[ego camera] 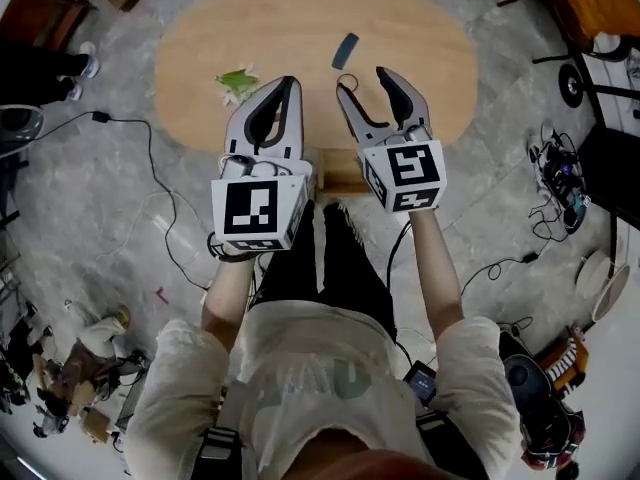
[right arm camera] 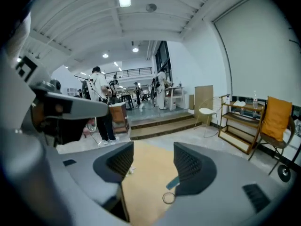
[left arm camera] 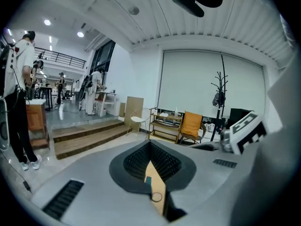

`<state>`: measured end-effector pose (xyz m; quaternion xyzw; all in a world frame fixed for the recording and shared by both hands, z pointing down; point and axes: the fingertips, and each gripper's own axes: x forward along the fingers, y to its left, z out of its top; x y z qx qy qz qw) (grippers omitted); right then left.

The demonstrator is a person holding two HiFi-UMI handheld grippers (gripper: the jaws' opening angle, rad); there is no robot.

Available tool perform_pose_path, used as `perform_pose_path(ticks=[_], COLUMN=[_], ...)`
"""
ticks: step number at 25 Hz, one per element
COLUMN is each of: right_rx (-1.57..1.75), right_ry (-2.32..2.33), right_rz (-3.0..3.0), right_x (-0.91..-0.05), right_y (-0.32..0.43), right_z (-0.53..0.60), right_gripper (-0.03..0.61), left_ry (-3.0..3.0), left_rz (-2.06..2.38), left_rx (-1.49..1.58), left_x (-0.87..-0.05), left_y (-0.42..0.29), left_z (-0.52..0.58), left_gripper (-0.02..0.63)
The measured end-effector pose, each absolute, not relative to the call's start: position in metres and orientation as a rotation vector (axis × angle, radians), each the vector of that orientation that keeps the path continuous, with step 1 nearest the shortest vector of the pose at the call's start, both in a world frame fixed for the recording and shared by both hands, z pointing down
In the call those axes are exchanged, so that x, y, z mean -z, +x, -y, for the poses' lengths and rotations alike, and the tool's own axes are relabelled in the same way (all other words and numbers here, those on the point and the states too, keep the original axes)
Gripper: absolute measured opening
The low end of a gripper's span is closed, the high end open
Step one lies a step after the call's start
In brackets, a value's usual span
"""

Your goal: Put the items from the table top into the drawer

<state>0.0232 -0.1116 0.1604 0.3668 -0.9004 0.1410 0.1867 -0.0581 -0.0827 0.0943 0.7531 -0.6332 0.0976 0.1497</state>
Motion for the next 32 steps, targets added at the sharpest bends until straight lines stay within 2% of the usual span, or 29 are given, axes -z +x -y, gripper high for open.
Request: perform_pose_path(ticks=[2, 5, 8, 12, 18, 32], right_rx=[-0.41, -0.463, -0.533, -0.589, -0.587, -0.531], right_ry=[1.002, 0.961, 0.918, 0.93, 0.897, 0.881], right_rz=[2.469, 2.357, 2.255, 2.167, 2.11, 2.045], right_x=[-0.226, -0.327, -0.408, -0.471, -0.503, -0.517], right_y=[0.014, 0.004, 0.006, 0.018, 0.019, 0.02], right_z=[0.123, 0.134, 0.136, 0.14, 0.138, 0.134], right_gripper=[0.283, 0.318, 0.325, 0.325, 0.325, 0.321], left_ry=[2.146, 2.135, 2.089, 2.041, 2.004, 1.987], left_rz=[1.804, 1.788, 1.781, 1.777, 1.764, 1.737], left_rx=[-0.276, -0.305, -0.336, -0.368, -0.404, -0.428], left_x=[-0.135, -0.197, -0.25, -0.297, -0.33, -0.341], left_y=[-0.066, -0.081, -0.092, -0.099, -0.104, -0.105], left_z=[0.079, 0.07, 0.057, 0.043, 0.034, 0.037], left_gripper=[0.008, 0.008, 0.008, 0.008, 0.008, 0.008])
